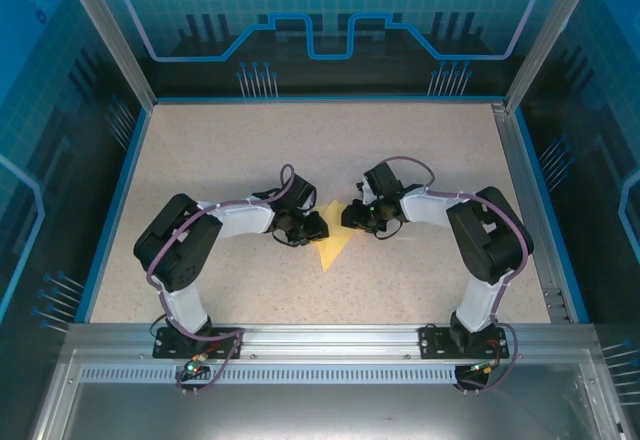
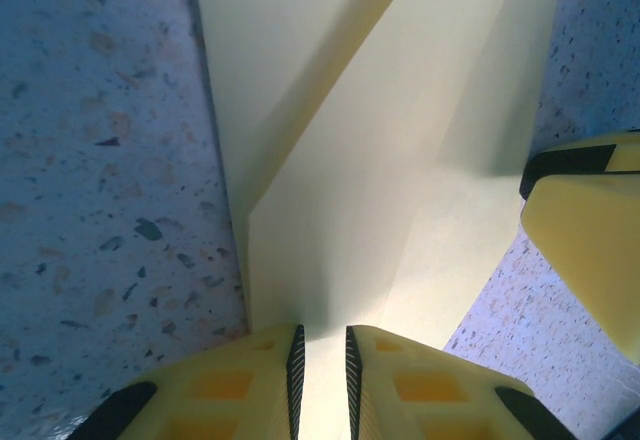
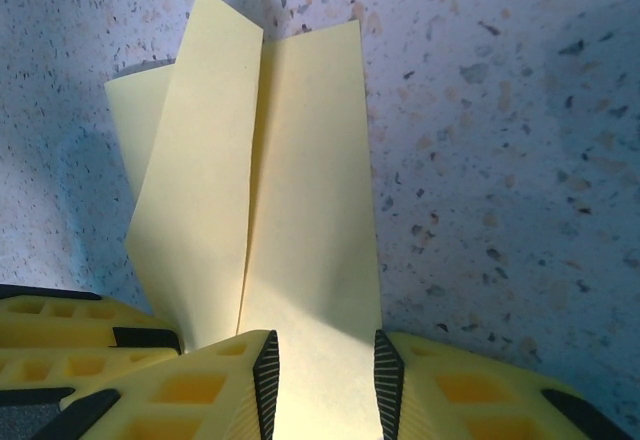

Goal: Fold a paper plane with a square sheet of paper (pick it up from the middle)
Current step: Fourth fold the wing at the center of the table, then turn over the paper at the center of the table.

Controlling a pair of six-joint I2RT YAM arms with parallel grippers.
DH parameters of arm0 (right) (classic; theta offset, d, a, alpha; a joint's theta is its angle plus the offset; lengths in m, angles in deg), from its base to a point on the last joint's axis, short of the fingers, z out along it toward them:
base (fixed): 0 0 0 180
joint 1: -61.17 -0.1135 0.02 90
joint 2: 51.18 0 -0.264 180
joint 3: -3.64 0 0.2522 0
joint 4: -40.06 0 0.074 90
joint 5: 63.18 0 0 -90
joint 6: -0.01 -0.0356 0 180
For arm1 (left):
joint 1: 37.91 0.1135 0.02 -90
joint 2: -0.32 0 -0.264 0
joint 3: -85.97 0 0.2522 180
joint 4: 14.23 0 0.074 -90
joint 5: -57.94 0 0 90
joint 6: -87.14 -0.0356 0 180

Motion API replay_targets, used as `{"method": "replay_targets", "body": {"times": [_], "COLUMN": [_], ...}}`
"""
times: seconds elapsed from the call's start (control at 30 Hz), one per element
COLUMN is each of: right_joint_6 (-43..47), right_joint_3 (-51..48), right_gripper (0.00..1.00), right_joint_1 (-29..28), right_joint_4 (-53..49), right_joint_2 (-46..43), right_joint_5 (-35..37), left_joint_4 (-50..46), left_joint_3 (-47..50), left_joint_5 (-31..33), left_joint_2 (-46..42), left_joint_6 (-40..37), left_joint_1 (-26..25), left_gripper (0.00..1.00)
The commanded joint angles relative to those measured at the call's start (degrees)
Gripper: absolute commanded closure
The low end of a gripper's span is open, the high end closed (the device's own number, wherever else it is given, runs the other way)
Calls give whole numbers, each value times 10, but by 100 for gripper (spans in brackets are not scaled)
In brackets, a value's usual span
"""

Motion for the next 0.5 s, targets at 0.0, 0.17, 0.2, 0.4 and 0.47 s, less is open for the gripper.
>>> {"method": "replay_targets", "body": {"times": [0.0, 0.17, 0.2, 0.4, 0.47], "right_joint_6": [-4, -1, 3, 21, 19], "right_joint_3": [9, 17, 22, 39, 36], "right_gripper": [66, 67, 67, 66, 66], "right_joint_1": [-25, -27, -26, -13, -12], "right_joint_4": [6, -13, -22, -61, -54], "right_joint_2": [21, 10, 3, -17, -15], "right_joint_5": [-19, 0, 9, 46, 36], "left_joint_4": [-3, -1, -2, -2, -2], "left_joint_3": [5, 7, 6, 7, 7], "left_joint_5": [7, 6, 5, 6, 6], "left_joint_2": [2, 3, 3, 1, 1], "left_joint_6": [-9, -8, -8, -8, -8], "left_joint_1": [-4, -5, -4, -5, -5], "left_gripper": [79, 79, 79, 79, 79]}}
